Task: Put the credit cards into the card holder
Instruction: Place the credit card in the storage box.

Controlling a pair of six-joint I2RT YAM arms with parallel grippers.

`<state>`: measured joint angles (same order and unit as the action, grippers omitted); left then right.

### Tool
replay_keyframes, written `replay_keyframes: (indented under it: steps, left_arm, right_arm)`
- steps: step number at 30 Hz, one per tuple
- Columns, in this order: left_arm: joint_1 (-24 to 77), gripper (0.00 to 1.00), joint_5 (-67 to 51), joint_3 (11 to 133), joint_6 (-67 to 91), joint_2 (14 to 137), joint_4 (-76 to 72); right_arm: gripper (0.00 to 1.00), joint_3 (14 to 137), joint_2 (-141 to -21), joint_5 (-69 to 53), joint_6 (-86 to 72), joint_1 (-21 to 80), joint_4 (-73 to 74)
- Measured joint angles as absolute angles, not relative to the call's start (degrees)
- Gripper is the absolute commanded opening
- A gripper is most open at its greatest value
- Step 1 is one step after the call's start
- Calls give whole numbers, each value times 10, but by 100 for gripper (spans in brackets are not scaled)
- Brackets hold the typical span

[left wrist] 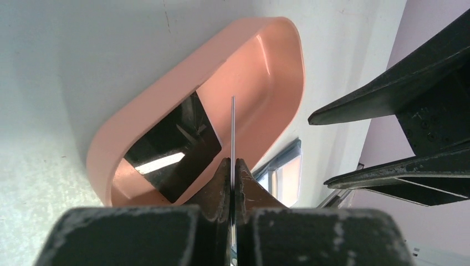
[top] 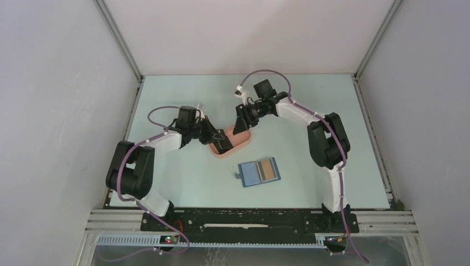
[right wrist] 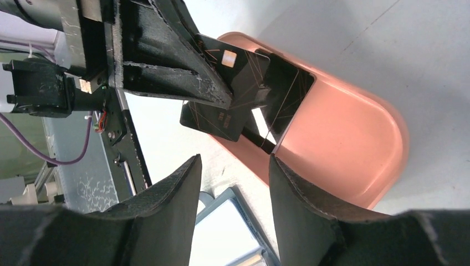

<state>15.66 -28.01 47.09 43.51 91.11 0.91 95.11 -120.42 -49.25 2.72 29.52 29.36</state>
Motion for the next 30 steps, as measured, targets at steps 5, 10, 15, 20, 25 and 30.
replay_keyframes:
  steps: [5,10,15,20,25,30]
  left_arm:
    - [154,2,-278,486,435,914,10]
    - [154,5,-278,489,435,922,10]
    - [155,6,-278,489,435,941,8]
    - [157,8,-278,489,435,952,3]
    - [158,13,-278,489,435,953,-5]
    - [160,16,-278,489,435,956,-12]
  right_arm:
    - [56,953,-1208,-476,15,297,288]
    - [56,954,-1220,-465,10,300,285]
    - [57,973,-1246,-452,6,307,289]
    - [57,991,-1271,-448,-7,316,289]
    - [57,1013,-1289,-444,-19,318,291]
    - [57,1027,-1304,-444,-27,319,294]
